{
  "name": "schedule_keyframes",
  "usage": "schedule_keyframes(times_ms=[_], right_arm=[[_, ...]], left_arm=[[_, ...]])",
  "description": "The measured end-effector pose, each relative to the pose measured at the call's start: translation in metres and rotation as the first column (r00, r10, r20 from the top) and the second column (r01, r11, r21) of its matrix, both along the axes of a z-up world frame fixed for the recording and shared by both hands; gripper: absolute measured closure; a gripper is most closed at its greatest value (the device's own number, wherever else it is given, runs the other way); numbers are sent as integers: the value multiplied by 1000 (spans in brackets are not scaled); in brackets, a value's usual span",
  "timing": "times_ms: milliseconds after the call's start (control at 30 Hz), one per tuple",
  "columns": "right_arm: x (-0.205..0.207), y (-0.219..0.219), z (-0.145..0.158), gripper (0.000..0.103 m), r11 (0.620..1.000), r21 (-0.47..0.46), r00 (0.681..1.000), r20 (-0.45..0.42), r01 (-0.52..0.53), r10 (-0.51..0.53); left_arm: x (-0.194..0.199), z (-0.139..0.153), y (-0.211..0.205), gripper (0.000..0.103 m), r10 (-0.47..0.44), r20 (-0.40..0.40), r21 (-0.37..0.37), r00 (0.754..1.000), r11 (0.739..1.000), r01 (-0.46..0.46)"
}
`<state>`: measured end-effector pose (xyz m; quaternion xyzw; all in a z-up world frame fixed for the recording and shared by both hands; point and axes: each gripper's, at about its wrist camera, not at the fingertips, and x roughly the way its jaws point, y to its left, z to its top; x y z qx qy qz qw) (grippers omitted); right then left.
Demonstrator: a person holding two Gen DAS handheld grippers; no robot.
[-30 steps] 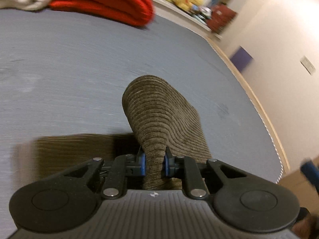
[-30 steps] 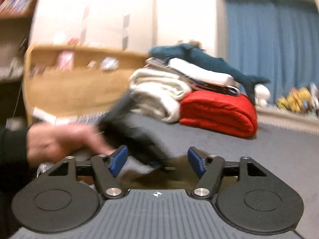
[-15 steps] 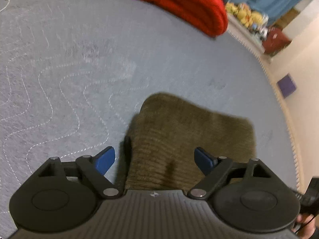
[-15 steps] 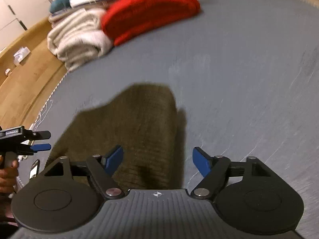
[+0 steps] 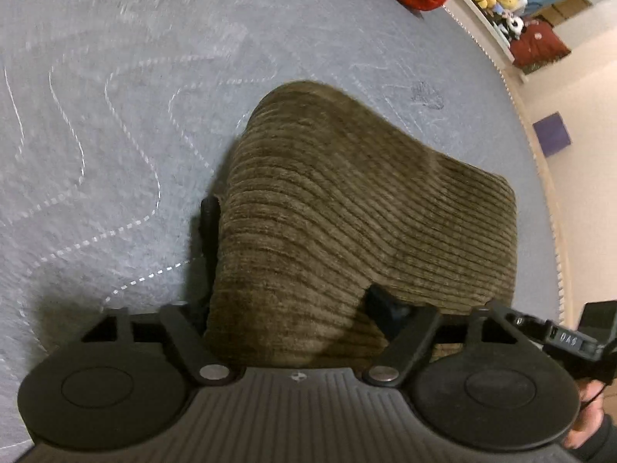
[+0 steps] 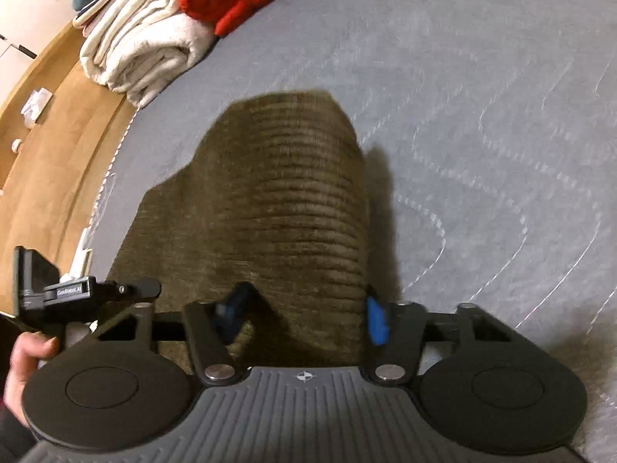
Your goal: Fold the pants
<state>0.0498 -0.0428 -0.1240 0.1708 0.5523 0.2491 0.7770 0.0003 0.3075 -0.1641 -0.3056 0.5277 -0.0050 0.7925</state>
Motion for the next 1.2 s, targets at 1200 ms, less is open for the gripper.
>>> schedule_keyframes(times_ms=[1200], right_arm=[[73,-127,73,61,937,-321,885,464,136,30]], left_arm=[[96,81,-211,60,-304,306,391,902,904,172]])
